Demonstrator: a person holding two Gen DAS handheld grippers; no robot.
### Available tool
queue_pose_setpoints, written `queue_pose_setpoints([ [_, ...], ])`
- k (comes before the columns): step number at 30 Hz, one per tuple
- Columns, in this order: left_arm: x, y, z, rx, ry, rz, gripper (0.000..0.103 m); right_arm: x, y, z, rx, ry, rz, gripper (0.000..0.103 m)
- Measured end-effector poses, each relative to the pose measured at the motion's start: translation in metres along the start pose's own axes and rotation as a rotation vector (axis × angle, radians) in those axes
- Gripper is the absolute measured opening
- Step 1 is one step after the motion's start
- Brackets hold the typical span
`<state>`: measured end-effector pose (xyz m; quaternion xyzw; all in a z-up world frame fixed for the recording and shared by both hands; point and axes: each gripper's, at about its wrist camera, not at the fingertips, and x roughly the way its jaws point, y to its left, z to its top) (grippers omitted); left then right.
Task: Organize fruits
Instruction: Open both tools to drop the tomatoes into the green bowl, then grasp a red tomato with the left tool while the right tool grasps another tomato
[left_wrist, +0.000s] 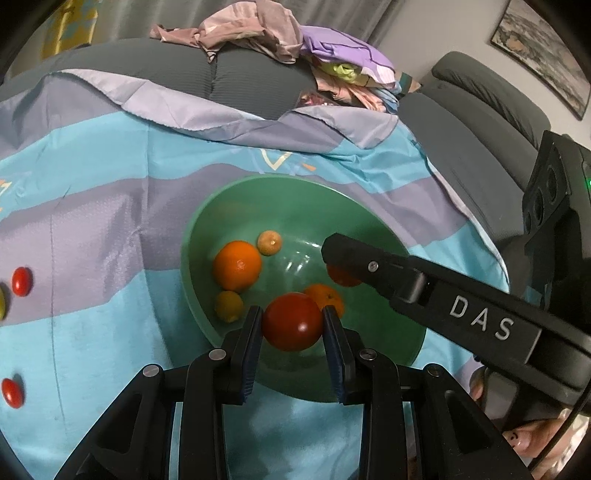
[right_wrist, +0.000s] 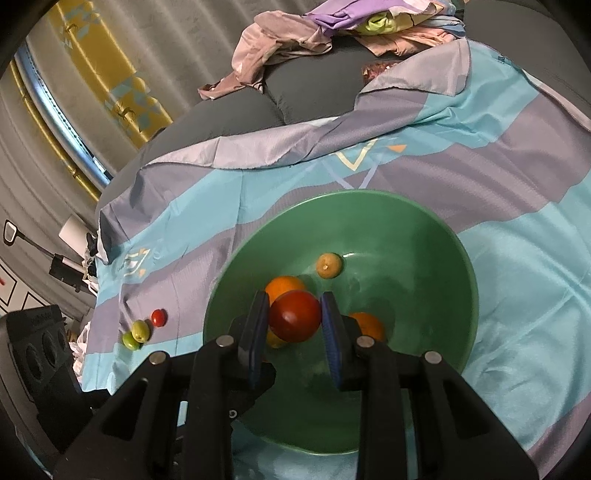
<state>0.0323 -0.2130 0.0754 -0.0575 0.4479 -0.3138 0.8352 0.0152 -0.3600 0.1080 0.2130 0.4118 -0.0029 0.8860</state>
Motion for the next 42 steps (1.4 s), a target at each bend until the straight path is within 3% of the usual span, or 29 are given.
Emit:
queue_pose_setpoints([
  [11,0.0,0.001,0.001,-0.008,-0.035,0.008,0.032,-0.003,-0.006,0.0,0.022,-0.002,-0.026,0.032],
  [15,-0.011,-0.001,0.004,-0.008,-0.056,-0.003,0.034,-0.008,-0.007,0.001,0.032,-0.019,-0.035,0.058],
  [18,-0.021,0.001,0.006,-0.021,-0.068,-0.005,0.041,-0.013,-0.007,0.002,0.03,-0.037,-0.04,0.058],
  [25,-0.061,0.018,0.008,-0.067,-0.118,0.019,0.045,-0.016,-0.005,0.003,0.032,-0.054,-0.041,0.061],
  [29,-0.085,0.045,0.004,-0.126,-0.131,0.112,0.047,-0.017,-0.001,0.002,0.024,-0.058,-0.033,0.061],
  [36,-0.109,0.099,-0.014,-0.25,-0.112,0.35,0.047,-0.02,0.011,0.0,-0.007,-0.073,-0.028,0.062],
  [42,-0.122,0.135,-0.033,-0.361,-0.094,0.404,0.047,-0.018,0.019,-0.002,-0.033,-0.071,-0.034,0.062],
])
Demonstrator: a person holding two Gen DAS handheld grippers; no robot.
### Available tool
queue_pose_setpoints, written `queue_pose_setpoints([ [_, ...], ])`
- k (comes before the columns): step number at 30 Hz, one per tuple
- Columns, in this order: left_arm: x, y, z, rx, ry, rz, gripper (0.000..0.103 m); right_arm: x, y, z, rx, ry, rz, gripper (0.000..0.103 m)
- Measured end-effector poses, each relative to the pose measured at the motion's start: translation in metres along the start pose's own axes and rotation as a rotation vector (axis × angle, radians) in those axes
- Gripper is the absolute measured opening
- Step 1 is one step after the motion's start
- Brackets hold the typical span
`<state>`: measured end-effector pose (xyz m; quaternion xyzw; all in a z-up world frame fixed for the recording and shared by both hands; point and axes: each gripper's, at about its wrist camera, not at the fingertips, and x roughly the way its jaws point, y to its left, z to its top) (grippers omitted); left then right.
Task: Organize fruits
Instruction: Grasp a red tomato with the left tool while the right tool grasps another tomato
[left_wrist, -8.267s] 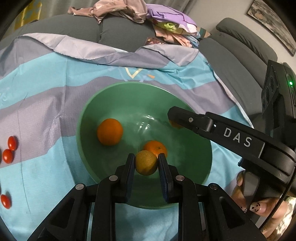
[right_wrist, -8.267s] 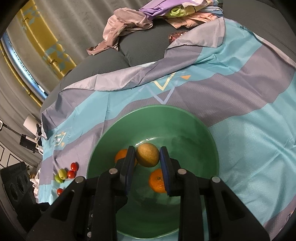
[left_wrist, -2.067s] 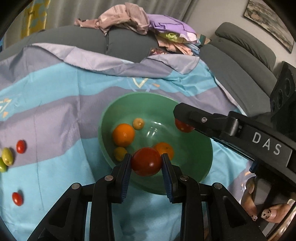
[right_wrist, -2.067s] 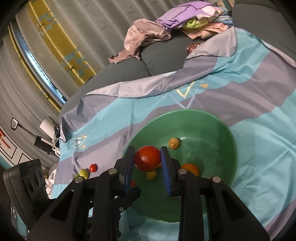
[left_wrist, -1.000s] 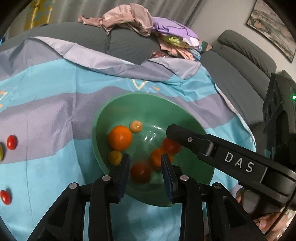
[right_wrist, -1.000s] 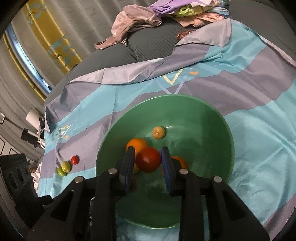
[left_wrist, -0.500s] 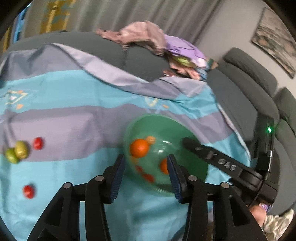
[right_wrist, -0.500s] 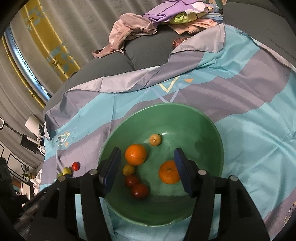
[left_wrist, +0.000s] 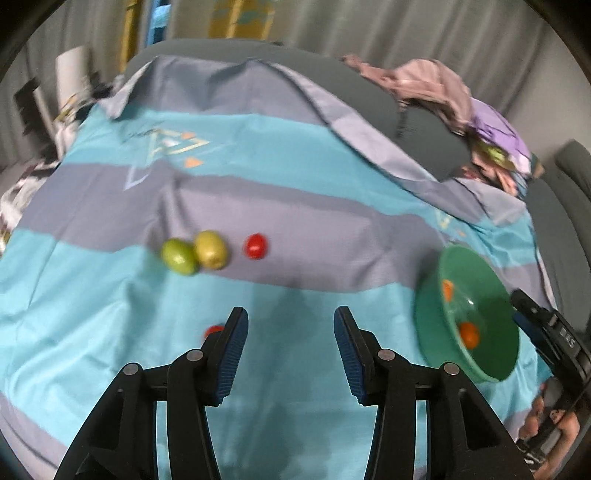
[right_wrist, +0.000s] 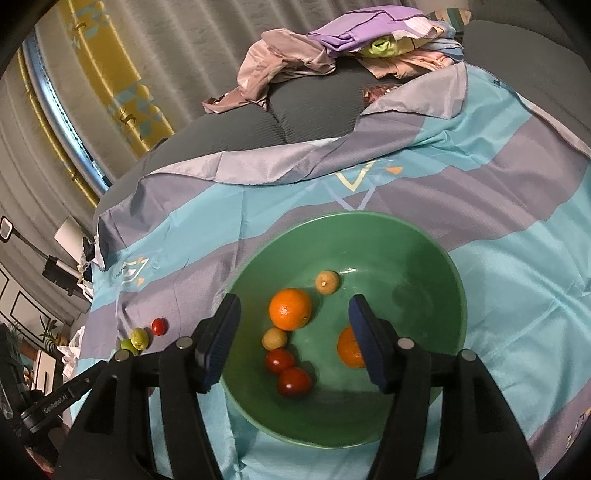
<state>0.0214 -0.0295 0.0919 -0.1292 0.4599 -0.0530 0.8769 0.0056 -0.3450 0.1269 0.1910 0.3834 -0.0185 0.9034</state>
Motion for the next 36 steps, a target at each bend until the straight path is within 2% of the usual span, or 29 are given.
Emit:
queue_pose_setpoints([
  [6,0.01,0.014,0.001,-0.024,0.041,0.042,0.047,0.003,0.013,-0.003,-0.035,-0.002,-0.011,0.062],
  [16,0.024,0.024,0.001,-0.025,0.118,0.031,0.047,0.022,0.052,-0.014,-0.124,0.058,0.044,0.062],
  [23,0.023,0.042,0.006,-0.082,0.119,0.013,0.047,0.053,0.109,-0.019,-0.213,0.162,0.144,0.062],
  [27,0.029,0.054,0.008,-0.132,0.137,0.011,0.047,0.086,0.144,-0.02,-0.254,0.254,0.2,0.059],
  [30,0.034,0.058,0.008,-0.152,0.167,0.01,0.047,0.12,0.17,-0.024,-0.266,0.342,0.24,0.052],
  [36,0.044,0.058,0.003,-0.135,0.237,-0.009,0.047,0.177,0.205,-0.033,-0.278,0.481,0.245,0.038],
])
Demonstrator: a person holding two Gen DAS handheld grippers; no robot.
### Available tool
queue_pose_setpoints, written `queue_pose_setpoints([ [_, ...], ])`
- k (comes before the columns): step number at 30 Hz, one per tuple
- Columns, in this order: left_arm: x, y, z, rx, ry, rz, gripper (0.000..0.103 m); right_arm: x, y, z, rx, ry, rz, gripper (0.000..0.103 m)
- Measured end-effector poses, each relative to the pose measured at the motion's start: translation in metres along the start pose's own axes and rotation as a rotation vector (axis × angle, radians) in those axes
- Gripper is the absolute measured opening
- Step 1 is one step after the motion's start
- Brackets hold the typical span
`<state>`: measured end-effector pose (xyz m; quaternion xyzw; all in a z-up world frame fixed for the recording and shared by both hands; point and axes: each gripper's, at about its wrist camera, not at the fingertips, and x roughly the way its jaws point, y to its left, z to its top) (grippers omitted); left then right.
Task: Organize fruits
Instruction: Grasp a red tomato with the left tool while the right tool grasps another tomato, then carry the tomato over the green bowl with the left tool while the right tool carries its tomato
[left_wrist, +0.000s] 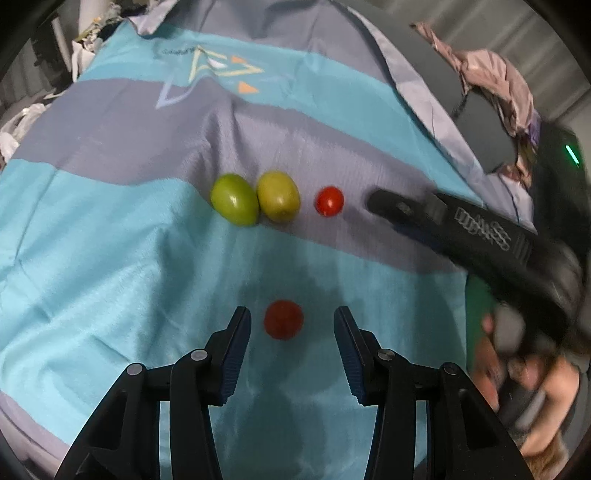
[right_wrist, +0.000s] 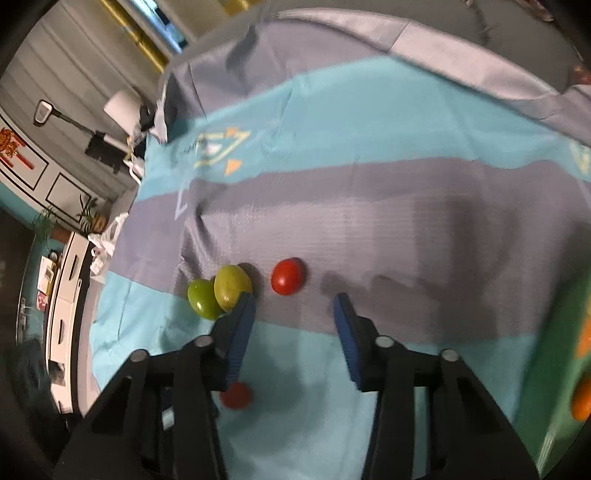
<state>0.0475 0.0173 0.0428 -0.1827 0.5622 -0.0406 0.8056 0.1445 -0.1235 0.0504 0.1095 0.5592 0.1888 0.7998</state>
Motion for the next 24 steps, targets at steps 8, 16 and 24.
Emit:
queue_pose_setpoints([
  [8,0.018,0.002,-0.001,-0.013,0.072,-0.004,0.039,0.036,0.008,0.011,-0.021,0.054,-0.036,0.032],
  [16,0.028,0.013,0.002,-0.069,0.082,-0.002,0.031,0.048,0.01,0.013,-0.048,0.041,-0.072,0.027],
  [24,0.026,0.01,0.001,-0.051,0.068,-0.003,0.026,0.029,0.008,0.004,-0.066,0.008,-0.084,0.026],
])
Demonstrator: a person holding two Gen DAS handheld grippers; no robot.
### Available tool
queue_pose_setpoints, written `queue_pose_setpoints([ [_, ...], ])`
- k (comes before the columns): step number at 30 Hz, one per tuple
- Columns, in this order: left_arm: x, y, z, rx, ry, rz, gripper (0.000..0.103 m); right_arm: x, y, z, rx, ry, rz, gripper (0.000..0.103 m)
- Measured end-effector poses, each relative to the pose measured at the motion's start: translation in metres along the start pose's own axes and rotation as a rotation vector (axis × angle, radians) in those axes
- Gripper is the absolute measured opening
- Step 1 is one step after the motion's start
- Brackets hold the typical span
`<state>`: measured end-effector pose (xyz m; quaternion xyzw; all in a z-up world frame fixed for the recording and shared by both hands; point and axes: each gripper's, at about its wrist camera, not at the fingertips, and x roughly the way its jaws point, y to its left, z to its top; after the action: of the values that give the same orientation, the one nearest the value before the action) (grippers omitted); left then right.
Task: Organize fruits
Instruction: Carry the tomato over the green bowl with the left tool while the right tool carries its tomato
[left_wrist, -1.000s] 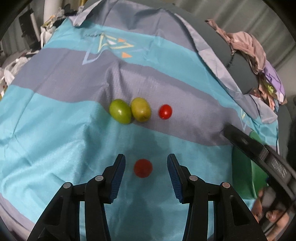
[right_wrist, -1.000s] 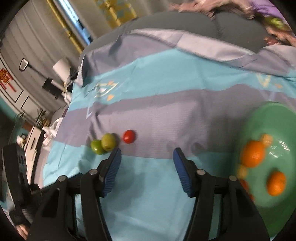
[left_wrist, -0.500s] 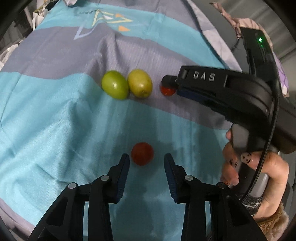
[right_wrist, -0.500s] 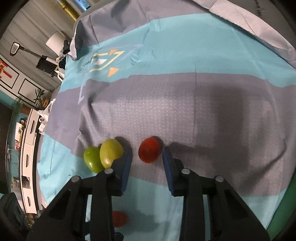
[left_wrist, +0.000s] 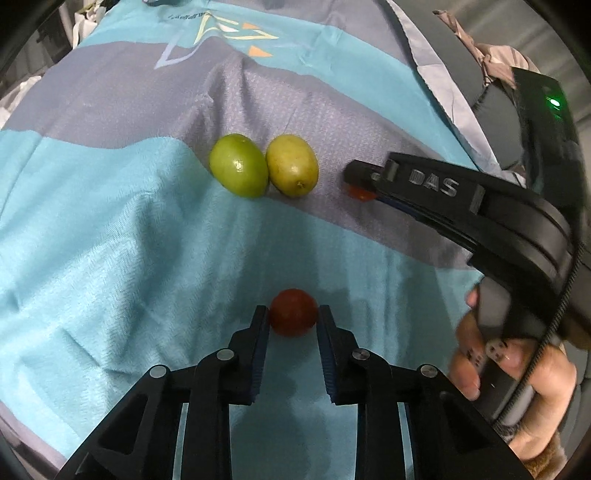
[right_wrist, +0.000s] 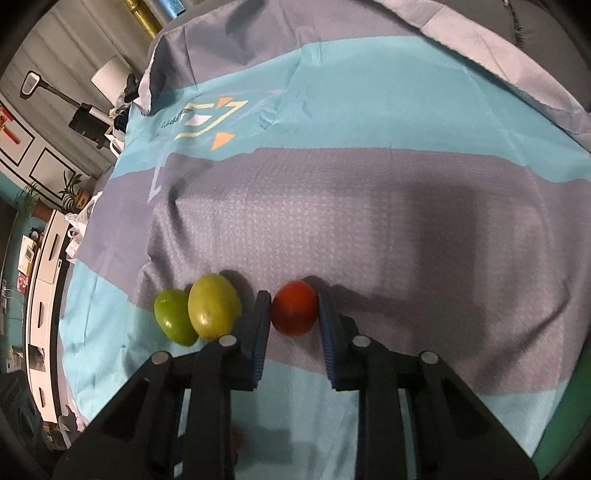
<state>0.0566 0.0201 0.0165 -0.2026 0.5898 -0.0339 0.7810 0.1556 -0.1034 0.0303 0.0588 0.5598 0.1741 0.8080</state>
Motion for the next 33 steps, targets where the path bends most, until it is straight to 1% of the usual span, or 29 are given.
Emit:
queue_pose_setpoints([
  [4,-0.001,-0.001,0.001,-0.003,-0.002,-0.024,0.026,-0.018,-0.002,-0.006,-0.003,-0.031,0.007,0.026],
  [9,-0.003,-0.004,0.002,-0.003,-0.013,-0.028,0.026,-0.044,-0.004,-0.018,-0.011,-0.078,0.024,0.026],
  [14,-0.008,-0.011,-0.001,0.027,-0.032,-0.036,0.026,-0.074,-0.012,-0.039,-0.005,-0.129,0.036,0.026],
  [17,-0.015,-0.016,-0.006,0.048,-0.051,-0.054,0.026,-0.094,-0.022,-0.055,0.011,-0.166,0.045,0.026],
  [19,-0.024,-0.025,-0.01,0.088,-0.086,-0.068,0.026,-0.109,-0.033,-0.067,0.041,-0.202,0.049,0.027],
  [22,-0.037,-0.047,-0.021,0.163,-0.158,-0.059,0.026,-0.131,-0.051,-0.082,0.087,-0.27,0.019,0.027],
  [25,-0.048,-0.069,-0.03,0.236,-0.211,-0.092,0.026,-0.154,-0.07,-0.093,0.134,-0.344,-0.013,0.027],
  [30,-0.063,-0.117,-0.044,0.377,-0.317,-0.105,0.026,-0.181,-0.099,-0.105,0.196,-0.413,-0.026,0.027],
  [33,-0.062,-0.139,-0.045,0.417,-0.313,-0.146,0.026,-0.198,-0.117,-0.112,0.237,-0.456,-0.05,0.027],
])
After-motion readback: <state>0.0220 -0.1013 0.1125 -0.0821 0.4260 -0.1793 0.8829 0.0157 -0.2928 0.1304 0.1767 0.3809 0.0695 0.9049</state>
